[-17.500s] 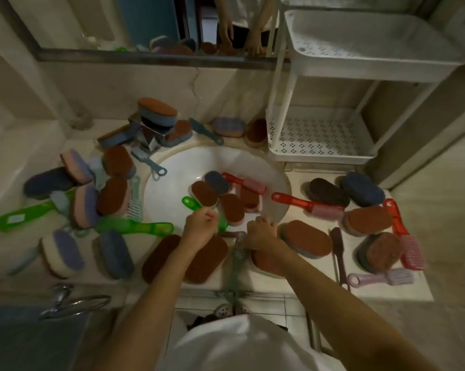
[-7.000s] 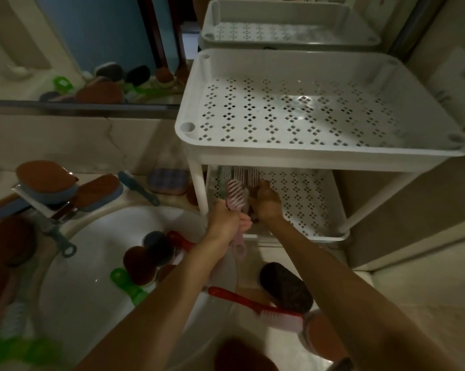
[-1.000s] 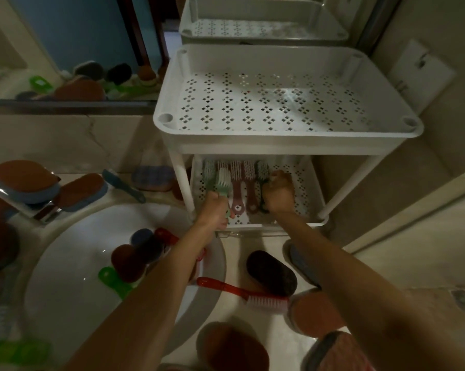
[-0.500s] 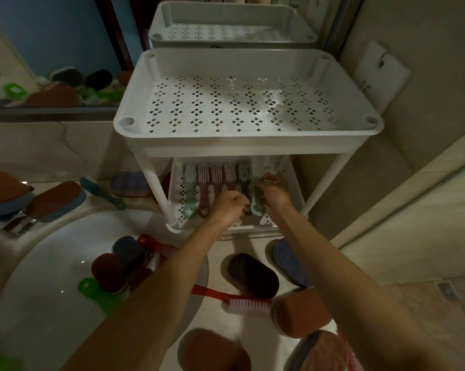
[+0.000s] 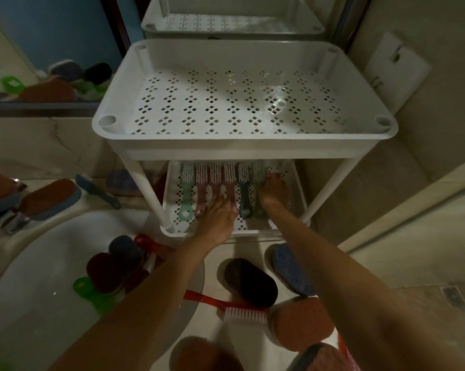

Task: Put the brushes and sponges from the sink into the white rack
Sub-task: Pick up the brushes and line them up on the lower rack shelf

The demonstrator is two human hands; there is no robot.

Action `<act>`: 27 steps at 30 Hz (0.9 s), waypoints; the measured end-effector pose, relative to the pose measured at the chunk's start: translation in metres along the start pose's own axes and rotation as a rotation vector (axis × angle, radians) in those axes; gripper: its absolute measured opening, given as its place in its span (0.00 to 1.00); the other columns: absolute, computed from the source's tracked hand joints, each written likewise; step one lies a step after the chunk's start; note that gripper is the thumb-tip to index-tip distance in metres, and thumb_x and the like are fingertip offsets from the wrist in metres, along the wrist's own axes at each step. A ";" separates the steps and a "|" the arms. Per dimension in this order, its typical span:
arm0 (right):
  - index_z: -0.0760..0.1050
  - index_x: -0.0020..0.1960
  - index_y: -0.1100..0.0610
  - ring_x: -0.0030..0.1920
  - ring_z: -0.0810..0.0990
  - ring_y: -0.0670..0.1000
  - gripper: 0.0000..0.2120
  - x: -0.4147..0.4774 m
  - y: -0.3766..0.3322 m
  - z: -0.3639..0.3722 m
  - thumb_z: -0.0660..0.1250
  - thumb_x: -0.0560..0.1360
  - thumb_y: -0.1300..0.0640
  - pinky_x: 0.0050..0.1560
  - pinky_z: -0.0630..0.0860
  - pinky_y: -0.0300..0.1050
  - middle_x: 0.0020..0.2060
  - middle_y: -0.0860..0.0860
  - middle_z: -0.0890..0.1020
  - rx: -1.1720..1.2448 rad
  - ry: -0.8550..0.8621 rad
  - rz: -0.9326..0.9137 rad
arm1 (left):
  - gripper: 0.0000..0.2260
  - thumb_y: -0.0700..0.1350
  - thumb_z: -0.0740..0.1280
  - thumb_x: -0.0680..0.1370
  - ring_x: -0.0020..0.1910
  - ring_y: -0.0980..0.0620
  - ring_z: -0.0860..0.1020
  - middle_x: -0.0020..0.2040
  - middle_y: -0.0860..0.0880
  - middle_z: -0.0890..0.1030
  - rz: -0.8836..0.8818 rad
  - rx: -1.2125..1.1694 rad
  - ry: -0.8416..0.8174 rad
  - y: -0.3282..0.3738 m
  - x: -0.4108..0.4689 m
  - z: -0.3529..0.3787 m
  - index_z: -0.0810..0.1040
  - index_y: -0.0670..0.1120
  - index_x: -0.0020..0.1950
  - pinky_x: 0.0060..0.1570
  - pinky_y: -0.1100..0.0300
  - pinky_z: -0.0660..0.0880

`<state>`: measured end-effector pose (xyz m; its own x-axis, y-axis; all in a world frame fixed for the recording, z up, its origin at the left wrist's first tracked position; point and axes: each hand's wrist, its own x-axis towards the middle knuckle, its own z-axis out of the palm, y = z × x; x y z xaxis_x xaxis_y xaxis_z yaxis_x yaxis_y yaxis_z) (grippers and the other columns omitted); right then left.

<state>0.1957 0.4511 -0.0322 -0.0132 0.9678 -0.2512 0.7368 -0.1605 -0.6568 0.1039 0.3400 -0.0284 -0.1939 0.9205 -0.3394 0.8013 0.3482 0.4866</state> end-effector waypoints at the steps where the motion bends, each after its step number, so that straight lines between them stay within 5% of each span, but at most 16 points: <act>1: 0.72 0.60 0.61 0.59 0.76 0.56 0.14 0.001 0.000 0.001 0.51 0.82 0.58 0.59 0.72 0.47 0.59 0.57 0.77 -0.004 0.008 -0.009 | 0.23 0.46 0.46 0.83 0.77 0.47 0.40 0.78 0.45 0.42 0.003 0.020 -0.006 -0.001 0.001 0.000 0.45 0.44 0.77 0.76 0.48 0.42; 14: 0.75 0.56 0.60 0.57 0.77 0.55 0.11 0.003 -0.002 0.007 0.56 0.80 0.60 0.55 0.73 0.43 0.57 0.56 0.79 -0.020 0.098 -0.084 | 0.24 0.47 0.49 0.82 0.77 0.48 0.40 0.79 0.48 0.43 0.019 0.023 -0.009 -0.016 0.017 0.009 0.47 0.49 0.78 0.76 0.46 0.43; 20: 0.71 0.60 0.65 0.57 0.76 0.58 0.12 -0.042 0.003 -0.012 0.56 0.78 0.64 0.53 0.70 0.39 0.56 0.60 0.77 0.102 0.089 -0.181 | 0.19 0.46 0.54 0.81 0.74 0.42 0.59 0.74 0.41 0.60 -0.074 -0.265 0.127 -0.004 -0.007 -0.006 0.64 0.45 0.72 0.72 0.46 0.59; 23: 0.73 0.59 0.65 0.56 0.78 0.57 0.13 -0.088 0.003 -0.017 0.59 0.76 0.67 0.52 0.71 0.38 0.55 0.59 0.79 0.245 0.060 -0.249 | 0.17 0.44 0.55 0.81 0.68 0.46 0.68 0.70 0.44 0.68 -0.068 -0.434 0.211 0.004 -0.046 -0.029 0.69 0.43 0.69 0.65 0.60 0.64; 27: 0.76 0.53 0.64 0.46 0.78 0.50 0.08 -0.150 -0.010 -0.003 0.63 0.74 0.67 0.50 0.74 0.43 0.47 0.54 0.81 0.324 -0.027 -0.394 | 0.10 0.42 0.57 0.81 0.52 0.52 0.77 0.51 0.48 0.79 -0.129 -0.629 0.402 -0.015 -0.111 -0.048 0.77 0.43 0.55 0.51 0.62 0.70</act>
<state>0.1924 0.3077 0.0143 -0.2683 0.9623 0.0442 0.4253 0.1595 -0.8909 0.0863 0.2414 0.0407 -0.5525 0.8173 -0.1635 0.3077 0.3823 0.8713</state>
